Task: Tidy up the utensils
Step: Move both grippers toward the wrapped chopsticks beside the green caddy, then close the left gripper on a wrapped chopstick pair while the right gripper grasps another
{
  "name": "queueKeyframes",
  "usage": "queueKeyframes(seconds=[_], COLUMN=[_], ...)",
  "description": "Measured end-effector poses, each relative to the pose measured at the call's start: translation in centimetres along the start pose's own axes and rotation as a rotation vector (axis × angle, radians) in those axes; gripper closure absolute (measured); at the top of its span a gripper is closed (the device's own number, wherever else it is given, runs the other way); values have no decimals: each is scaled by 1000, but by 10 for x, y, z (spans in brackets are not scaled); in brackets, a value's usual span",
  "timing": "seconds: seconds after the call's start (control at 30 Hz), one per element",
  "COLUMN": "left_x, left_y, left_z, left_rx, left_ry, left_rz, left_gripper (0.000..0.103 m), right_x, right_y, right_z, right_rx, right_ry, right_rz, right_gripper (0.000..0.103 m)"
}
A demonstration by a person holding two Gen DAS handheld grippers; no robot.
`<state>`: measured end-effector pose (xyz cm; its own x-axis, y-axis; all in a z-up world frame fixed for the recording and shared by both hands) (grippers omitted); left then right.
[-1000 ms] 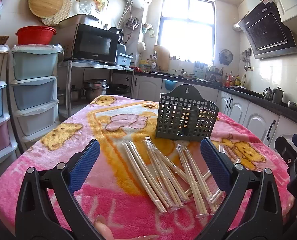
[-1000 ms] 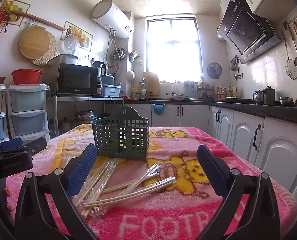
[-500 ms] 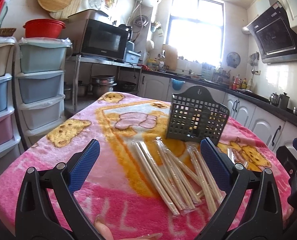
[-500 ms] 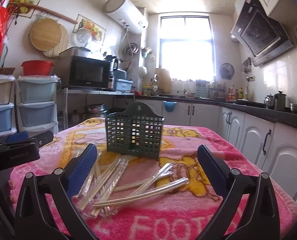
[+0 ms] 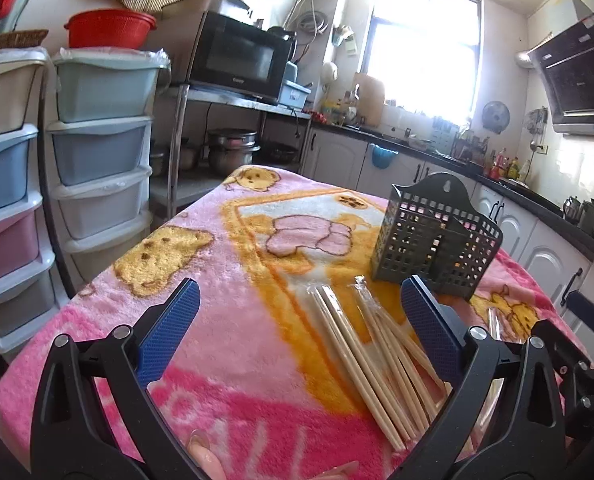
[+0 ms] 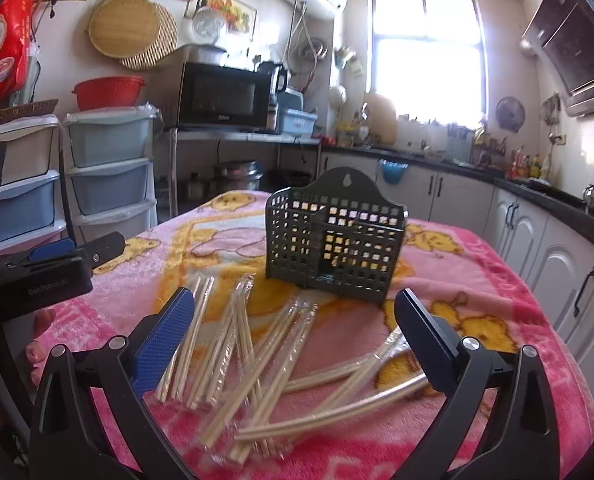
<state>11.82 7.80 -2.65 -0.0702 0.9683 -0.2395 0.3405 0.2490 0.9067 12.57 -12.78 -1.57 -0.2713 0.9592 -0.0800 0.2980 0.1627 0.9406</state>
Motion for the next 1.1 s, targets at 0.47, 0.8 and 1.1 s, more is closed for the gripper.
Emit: queueKeyframes(seconds=[0.47, 0.8, 1.1], left_x=[22, 19, 13], left_y=[20, 9, -27], left_z=[60, 118, 156], left_rx=[180, 359, 532], left_ry=[4, -51, -144], left_rz=[-45, -83, -164], left_gripper=[10, 10, 44], right_x=[-17, -30, -24], right_y=[9, -15, -44], right_z=[81, 131, 165], right_rx=[216, 413, 572], right_ry=[-65, -77, 9], right_rz=[-41, -62, -18], right_gripper=[6, 28, 54])
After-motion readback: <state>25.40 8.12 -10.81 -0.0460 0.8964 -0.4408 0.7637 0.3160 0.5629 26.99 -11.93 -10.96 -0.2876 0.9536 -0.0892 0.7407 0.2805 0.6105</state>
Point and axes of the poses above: each gripper's, at about its wrist camera, not at the fingertips, and z roughly the way its jaws point, x to its left, y to its top, the point moved 9 cm from there along z, roughly the way its jaws point, and after that the axes turned 6 degrees about -y, right-handed, at the moved point
